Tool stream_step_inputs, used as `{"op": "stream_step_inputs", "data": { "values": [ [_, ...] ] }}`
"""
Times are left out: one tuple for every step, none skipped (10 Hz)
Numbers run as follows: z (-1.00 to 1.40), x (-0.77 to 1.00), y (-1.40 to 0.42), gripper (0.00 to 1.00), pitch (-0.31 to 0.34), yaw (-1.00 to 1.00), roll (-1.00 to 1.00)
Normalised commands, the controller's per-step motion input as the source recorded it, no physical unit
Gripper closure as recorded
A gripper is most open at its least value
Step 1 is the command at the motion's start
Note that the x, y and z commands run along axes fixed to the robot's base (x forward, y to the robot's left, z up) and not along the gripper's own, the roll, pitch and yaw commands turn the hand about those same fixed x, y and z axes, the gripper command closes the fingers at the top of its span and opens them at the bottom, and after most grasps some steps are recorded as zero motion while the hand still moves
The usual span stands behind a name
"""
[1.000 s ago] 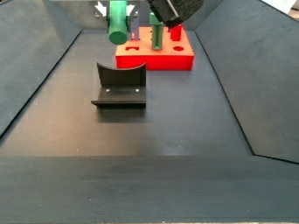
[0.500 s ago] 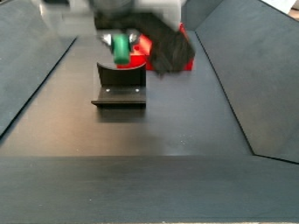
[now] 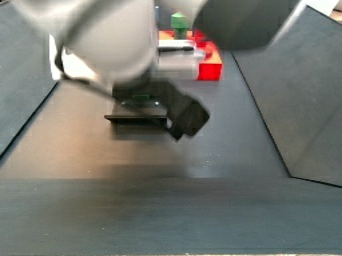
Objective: Pick up the round object. Move up. Place the round object on the fixture. Regrasp the round object. Move to above the board. Insert the round object.
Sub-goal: Place the round object on the fixture, then regrasp the round object.
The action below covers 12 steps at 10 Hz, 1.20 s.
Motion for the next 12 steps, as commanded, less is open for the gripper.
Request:
{"op": "stream_step_inputs", "data": {
  "values": [
    [-1.0,0.18,0.11,1.0,0.025,-0.13,-0.22],
    [-1.0,0.19,0.11,1.0,0.012,-0.12,-0.18],
    [-0.74,0.15,0.09,1.0,0.001,-0.1,-0.16],
    [-0.64,0.13,0.08,1.0,0.003,-0.09,-0.16],
    [-0.54,0.09,0.08,1.0,-0.002,-0.08,-0.13],
    [0.0,0.0,0.0,0.0,0.0,0.0,0.0],
    [1.0,0.0,0.0,0.0,-0.025,0.0,0.05],
    [1.0,0.0,0.0,0.0,-0.024,0.0,0.05],
    [1.0,-0.02,0.0,0.0,-0.013,0.01,0.07],
    [1.0,-0.03,-0.01,0.0,0.007,0.03,0.07],
    [1.0,-0.03,0.0,0.0,0.029,0.03,0.07],
    [0.91,-0.04,0.0,0.0,0.062,0.03,0.06]
  ]
}}
